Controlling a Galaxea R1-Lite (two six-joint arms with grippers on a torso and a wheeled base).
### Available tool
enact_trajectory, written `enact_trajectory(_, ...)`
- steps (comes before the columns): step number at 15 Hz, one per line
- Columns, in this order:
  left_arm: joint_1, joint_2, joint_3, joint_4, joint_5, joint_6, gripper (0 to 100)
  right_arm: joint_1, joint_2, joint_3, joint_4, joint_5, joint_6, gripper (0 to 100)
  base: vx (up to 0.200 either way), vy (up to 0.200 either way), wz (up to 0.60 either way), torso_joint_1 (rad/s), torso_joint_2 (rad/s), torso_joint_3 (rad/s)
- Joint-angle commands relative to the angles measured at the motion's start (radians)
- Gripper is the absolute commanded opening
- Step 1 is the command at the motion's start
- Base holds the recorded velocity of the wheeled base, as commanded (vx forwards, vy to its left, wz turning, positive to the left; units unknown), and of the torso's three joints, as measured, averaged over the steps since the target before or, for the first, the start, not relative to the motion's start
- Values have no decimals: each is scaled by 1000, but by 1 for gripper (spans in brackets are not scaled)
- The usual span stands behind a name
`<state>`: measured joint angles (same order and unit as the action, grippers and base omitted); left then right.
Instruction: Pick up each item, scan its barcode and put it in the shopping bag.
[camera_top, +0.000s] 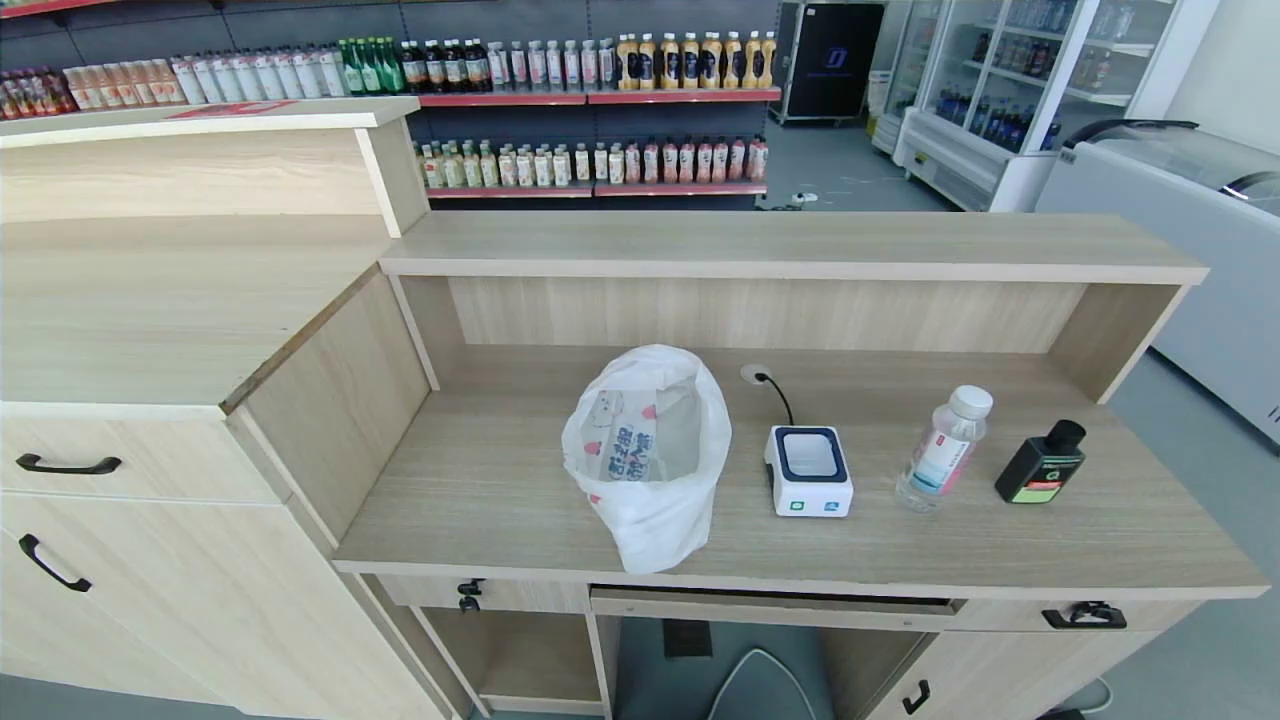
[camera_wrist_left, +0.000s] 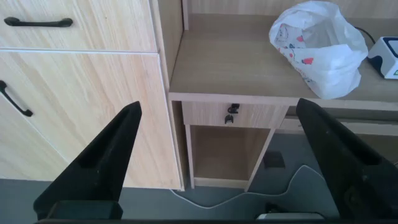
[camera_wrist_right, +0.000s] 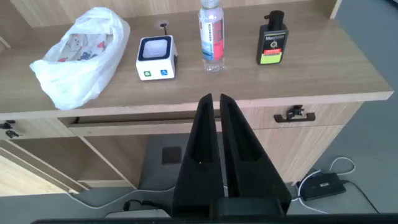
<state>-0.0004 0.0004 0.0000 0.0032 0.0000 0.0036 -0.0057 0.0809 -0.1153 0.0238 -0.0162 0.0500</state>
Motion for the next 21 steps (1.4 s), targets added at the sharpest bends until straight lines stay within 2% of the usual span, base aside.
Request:
enact_trajectory(1, 0, 0, 0, 0, 0, -1, 100, -28, 505, -392, -41, -30, 44, 0, 0, 0, 0, 0, 0, 0)
enact_trajectory(2, 0, 0, 0, 0, 0, -1, 100, -28, 597, -425, -61, -28, 33, 0, 0, 0, 0, 0, 0, 0)
enact_trajectory(4, 0, 0, 0, 0, 0, -1, 100, -23, 712, -399, -136, -22, -12, 0, 0, 0, 0, 0, 0, 0)
enact_trajectory(5, 0, 0, 0, 0, 0, -1, 100, -23, 735, -334, -239, 7, -18, 100, 0, 0, 0, 0, 0, 0)
enact_trajectory(7, 0, 0, 0, 0, 0, -1, 100, -33, 867, -271, -423, 48, -22, 100, 0, 0, 0, 0, 0, 0)
enact_trajectory(11, 0, 0, 0, 0, 0, -1, 100, -43, 1146, -316, -637, 50, -24, 100, 0, 0, 0, 0, 0, 0)
enact_trajectory(15, 0, 0, 0, 0, 0, -1, 100, -204, 1372, -313, -703, 47, -127, 100, 0, 0, 0, 0, 0, 0)
enact_trajectory(20, 0, 0, 0, 0, 0, -1, 100, -214, 1527, -311, -835, 47, -211, 100, 0, 0, 0, 0, 0, 0)
enact_trajectory(21, 0, 0, 0, 0, 0, -1, 100, -215, 1577, -314, -898, 47, -236, 100, 0, 0, 0, 0, 0, 0)
